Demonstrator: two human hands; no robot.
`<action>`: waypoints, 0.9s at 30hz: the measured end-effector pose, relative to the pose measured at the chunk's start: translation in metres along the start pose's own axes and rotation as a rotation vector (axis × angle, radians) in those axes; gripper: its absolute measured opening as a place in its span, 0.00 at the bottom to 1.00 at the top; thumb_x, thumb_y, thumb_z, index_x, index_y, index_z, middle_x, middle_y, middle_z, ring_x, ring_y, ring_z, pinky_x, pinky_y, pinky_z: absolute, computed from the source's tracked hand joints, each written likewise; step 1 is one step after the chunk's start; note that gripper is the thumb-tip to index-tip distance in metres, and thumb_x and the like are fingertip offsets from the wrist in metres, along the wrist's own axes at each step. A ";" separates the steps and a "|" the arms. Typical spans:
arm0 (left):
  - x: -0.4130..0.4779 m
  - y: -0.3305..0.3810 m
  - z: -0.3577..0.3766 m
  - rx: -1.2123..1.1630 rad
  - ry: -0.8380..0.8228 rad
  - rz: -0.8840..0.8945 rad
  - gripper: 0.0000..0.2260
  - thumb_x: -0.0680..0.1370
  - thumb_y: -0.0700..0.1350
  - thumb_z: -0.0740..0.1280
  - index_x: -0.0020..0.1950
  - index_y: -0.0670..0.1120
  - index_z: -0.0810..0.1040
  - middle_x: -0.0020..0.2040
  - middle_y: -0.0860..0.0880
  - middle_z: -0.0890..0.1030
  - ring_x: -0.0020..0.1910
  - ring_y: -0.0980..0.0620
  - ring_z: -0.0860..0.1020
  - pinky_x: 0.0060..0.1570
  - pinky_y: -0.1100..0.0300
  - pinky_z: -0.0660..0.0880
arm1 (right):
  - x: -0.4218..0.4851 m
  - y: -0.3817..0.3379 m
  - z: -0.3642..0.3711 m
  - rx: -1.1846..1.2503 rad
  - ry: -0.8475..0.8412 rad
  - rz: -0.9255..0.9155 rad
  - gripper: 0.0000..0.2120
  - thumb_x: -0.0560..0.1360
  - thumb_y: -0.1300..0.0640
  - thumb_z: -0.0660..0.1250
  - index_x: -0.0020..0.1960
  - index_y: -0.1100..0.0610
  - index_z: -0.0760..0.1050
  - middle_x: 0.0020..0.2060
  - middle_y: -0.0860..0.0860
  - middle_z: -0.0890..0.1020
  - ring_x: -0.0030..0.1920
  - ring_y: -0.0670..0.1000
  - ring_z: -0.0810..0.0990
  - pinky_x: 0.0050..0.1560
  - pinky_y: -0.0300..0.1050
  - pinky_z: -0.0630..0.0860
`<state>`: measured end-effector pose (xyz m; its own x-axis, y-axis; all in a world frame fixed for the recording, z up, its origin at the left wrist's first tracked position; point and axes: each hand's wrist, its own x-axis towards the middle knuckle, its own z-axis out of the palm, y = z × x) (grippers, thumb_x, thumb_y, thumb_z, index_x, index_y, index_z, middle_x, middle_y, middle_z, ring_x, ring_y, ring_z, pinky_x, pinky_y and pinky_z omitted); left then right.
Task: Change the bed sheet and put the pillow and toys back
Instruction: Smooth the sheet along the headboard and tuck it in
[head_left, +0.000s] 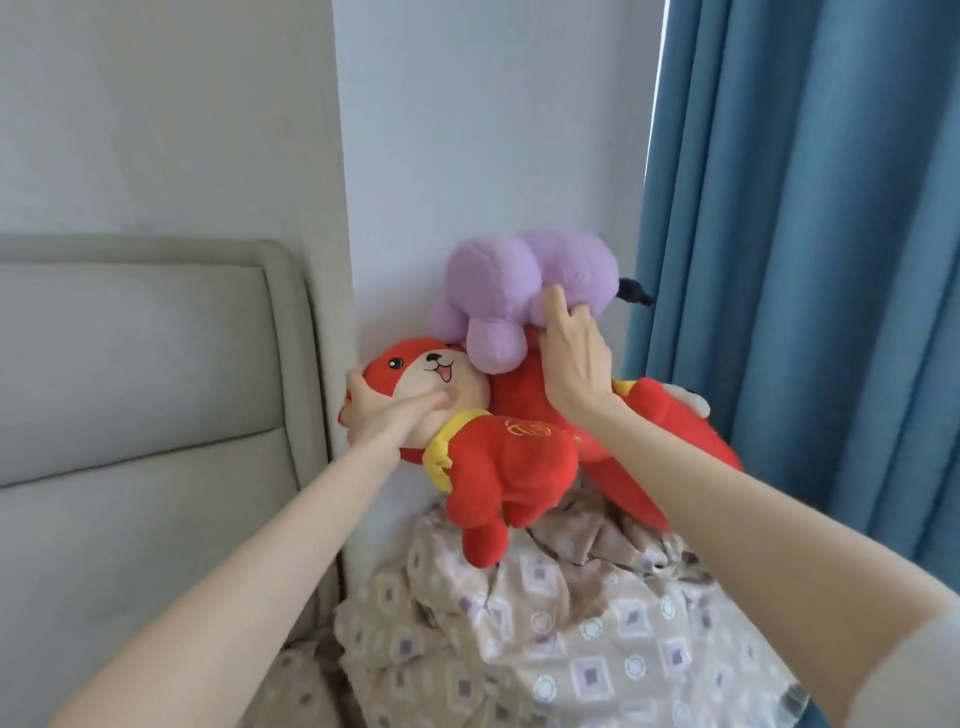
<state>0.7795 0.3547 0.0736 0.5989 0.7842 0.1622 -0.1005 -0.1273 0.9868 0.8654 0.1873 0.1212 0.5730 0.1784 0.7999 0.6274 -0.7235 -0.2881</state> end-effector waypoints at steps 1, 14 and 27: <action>-0.002 0.008 -0.017 -0.033 0.013 0.032 0.46 0.57 0.47 0.82 0.69 0.55 0.62 0.65 0.46 0.72 0.60 0.46 0.74 0.61 0.53 0.73 | 0.000 -0.016 -0.007 0.019 0.010 -0.029 0.12 0.77 0.63 0.56 0.60 0.56 0.63 0.42 0.57 0.68 0.37 0.58 0.68 0.35 0.50 0.65; -0.052 0.057 -0.305 -0.087 0.318 0.119 0.47 0.60 0.48 0.82 0.73 0.57 0.60 0.65 0.51 0.72 0.61 0.48 0.75 0.61 0.47 0.74 | -0.038 -0.264 -0.028 0.379 -0.054 -0.356 0.11 0.76 0.62 0.55 0.58 0.55 0.63 0.39 0.56 0.67 0.33 0.59 0.68 0.36 0.49 0.63; -0.213 0.002 -0.613 0.168 0.942 0.009 0.45 0.59 0.46 0.81 0.71 0.59 0.63 0.65 0.50 0.73 0.60 0.48 0.75 0.60 0.47 0.74 | -0.249 -0.532 -0.005 0.909 -0.513 -0.625 0.12 0.76 0.62 0.53 0.59 0.55 0.61 0.39 0.57 0.69 0.36 0.60 0.69 0.39 0.49 0.65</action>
<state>0.1646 0.5600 0.0393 -0.2936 0.9400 0.1738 0.0575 -0.1641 0.9848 0.3860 0.5247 0.0776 0.0529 0.7211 0.6908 0.8929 0.2756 -0.3560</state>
